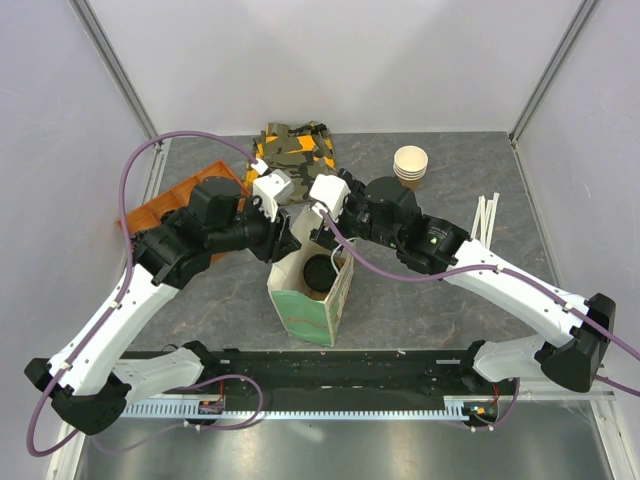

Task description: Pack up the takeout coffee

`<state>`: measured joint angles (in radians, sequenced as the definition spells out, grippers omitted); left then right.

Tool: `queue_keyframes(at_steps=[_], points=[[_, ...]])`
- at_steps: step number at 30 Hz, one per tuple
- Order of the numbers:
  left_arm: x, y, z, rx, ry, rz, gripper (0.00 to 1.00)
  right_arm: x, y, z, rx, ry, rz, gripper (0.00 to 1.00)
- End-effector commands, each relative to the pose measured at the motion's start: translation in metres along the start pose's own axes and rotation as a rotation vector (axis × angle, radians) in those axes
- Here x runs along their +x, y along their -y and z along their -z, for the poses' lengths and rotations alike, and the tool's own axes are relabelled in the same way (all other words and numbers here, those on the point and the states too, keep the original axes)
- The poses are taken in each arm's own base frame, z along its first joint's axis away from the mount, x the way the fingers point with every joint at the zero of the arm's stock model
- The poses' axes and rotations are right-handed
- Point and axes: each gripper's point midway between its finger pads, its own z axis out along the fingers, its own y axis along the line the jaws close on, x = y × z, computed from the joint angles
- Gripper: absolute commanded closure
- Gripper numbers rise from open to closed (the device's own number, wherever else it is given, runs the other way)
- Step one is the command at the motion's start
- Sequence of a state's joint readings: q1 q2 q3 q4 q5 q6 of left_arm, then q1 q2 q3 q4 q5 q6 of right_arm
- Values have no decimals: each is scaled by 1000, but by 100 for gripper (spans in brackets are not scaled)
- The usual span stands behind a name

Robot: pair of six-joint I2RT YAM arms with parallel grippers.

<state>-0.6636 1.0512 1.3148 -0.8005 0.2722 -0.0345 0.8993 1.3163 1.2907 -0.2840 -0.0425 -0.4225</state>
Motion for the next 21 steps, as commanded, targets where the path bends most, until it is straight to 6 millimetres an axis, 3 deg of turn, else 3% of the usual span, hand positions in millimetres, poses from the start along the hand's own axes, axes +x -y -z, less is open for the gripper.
queue_keyframes(at_steps=[1,21], points=[[-17,10,11,40,48,-51,57,-32,17,11,59,88,-8,2],[-47,19,24,63,119,-67,59,-51,27,23,96,142,-32,2]])
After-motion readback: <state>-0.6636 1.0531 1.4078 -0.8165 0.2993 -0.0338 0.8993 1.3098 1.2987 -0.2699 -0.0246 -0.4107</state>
